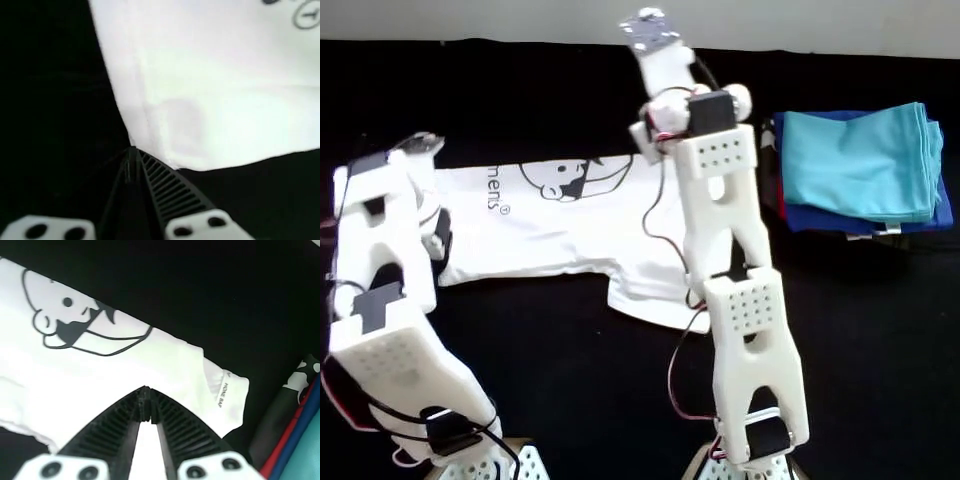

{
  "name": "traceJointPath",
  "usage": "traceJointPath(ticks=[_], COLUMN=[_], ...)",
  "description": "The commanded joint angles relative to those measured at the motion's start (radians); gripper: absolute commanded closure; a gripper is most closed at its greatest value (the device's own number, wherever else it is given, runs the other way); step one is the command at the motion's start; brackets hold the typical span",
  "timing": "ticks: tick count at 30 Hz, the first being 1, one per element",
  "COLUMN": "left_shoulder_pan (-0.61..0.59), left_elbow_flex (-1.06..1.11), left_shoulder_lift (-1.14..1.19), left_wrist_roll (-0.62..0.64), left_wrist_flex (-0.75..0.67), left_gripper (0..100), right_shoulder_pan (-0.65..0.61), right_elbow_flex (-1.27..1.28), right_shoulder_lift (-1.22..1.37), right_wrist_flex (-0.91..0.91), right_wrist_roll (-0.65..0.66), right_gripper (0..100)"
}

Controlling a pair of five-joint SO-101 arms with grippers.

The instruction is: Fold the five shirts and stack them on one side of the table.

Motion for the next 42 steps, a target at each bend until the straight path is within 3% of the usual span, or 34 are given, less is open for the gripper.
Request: traceJointPath(ticks=[1, 8, 16, 22, 26, 30, 38, 42], left_shoulder_pan=[-0.044, -0.082, 0.016, 0.062, 0.101, 0.094, 0.059, 0.021], left_elbow_flex=[0.045, 0.030, -0.101, -0.104, -0.027, 0.104, 0.231, 0.222], left_shoulder_lift=[-0.064, -0.071, -0.090, -0.196, -0.206, -0.208, -0.206, -0.206], left_wrist_roll=[-0.005, -0.002, 0.031, 0.035, 0.035, 0.031, -0.040, -0.041], left_wrist_flex=[-0.107, -0.161, 0.135, 0.176, 0.146, -0.015, -0.207, -0.221], left_gripper=[99, 99, 99, 99, 99, 99, 99, 99], right_shoulder_pan=[-0.051, -0.085, -0.041, -0.036, -0.036, -0.033, -0.038, -0.039], right_elbow_flex=[0.251, 0.756, 1.112, 1.319, 1.399, 1.415, 1.414, 1.411], right_shoulder_lift=[-0.200, -0.481, -0.607, -0.611, -0.613, -0.613, -0.615, -0.618], right_wrist_flex=[0.013, 0.007, -0.147, -0.257, -0.326, -0.335, -0.329, -0.328], right_wrist_roll=[-0.009, -0.005, -0.005, -0.005, -0.005, -0.005, -0.005, -0.005], right_gripper=[99.2, 99.2, 99.2, 99.2, 99.2, 99.2, 99.2, 99.2])
